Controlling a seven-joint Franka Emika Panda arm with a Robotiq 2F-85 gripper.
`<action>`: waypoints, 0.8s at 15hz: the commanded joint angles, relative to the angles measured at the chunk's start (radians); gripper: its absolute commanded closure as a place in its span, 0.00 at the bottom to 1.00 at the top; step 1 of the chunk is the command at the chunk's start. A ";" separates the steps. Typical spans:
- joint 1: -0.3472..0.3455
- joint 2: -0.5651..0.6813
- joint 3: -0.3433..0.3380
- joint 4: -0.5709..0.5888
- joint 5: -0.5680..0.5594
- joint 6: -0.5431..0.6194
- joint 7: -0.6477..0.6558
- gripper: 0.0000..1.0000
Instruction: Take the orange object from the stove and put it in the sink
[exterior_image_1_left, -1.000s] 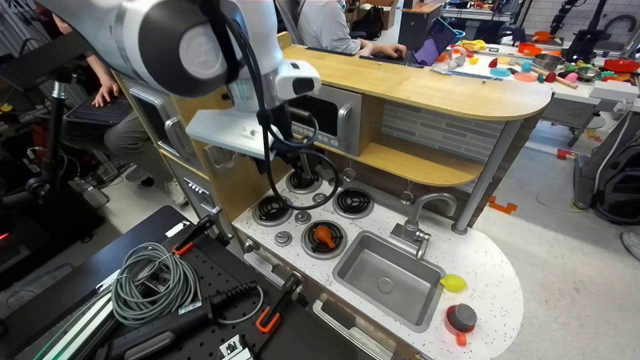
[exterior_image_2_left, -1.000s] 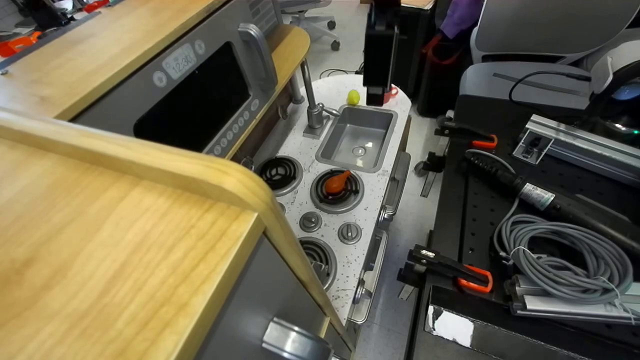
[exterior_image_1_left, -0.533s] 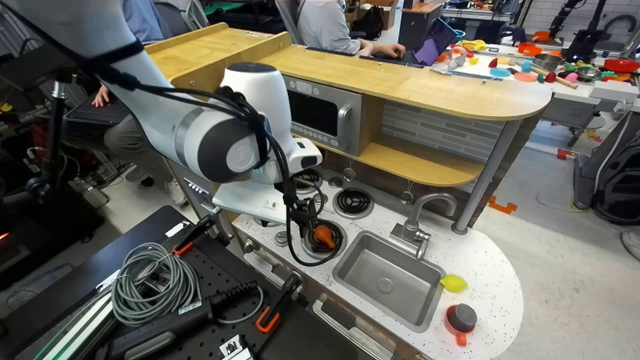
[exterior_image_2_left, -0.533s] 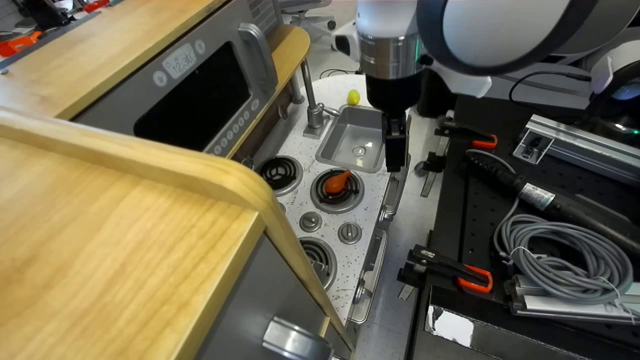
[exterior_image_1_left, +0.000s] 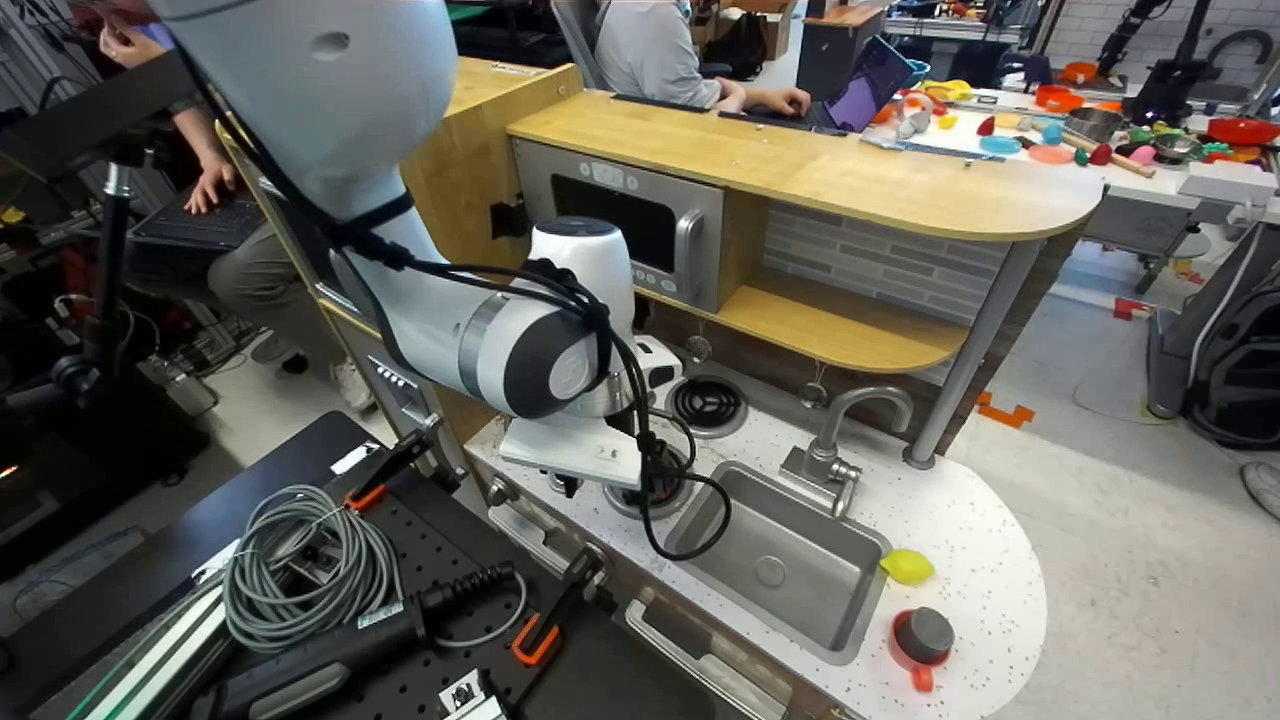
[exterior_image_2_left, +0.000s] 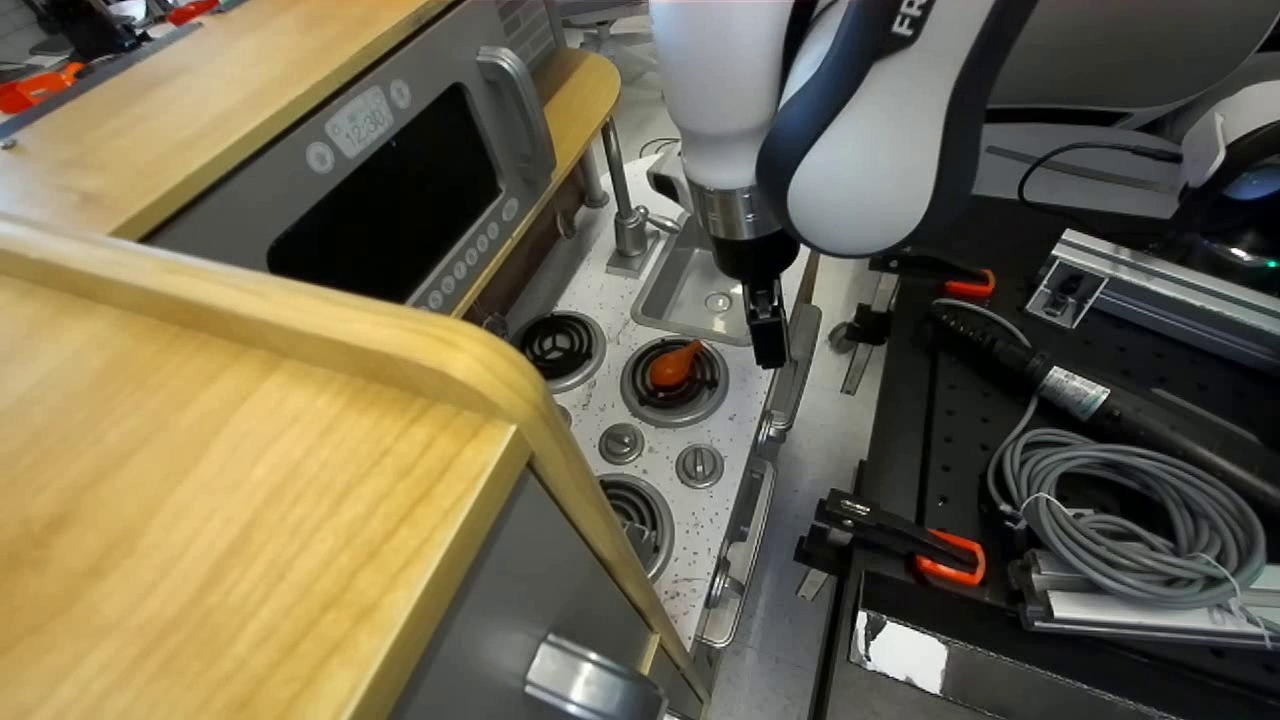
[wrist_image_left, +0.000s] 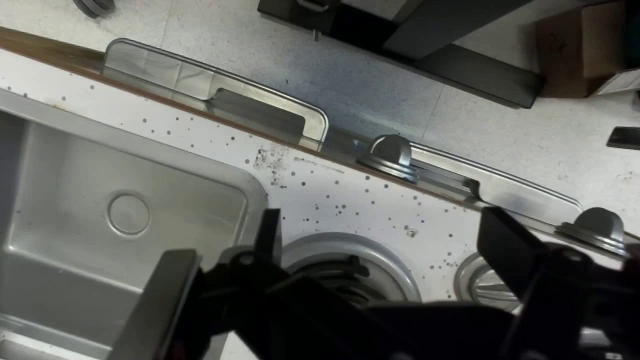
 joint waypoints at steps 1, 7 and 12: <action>-0.006 0.117 -0.014 0.106 -0.039 0.010 -0.004 0.00; 0.015 0.208 -0.017 0.232 -0.077 -0.001 -0.035 0.00; 0.024 0.247 -0.011 0.320 -0.110 -0.003 -0.046 0.00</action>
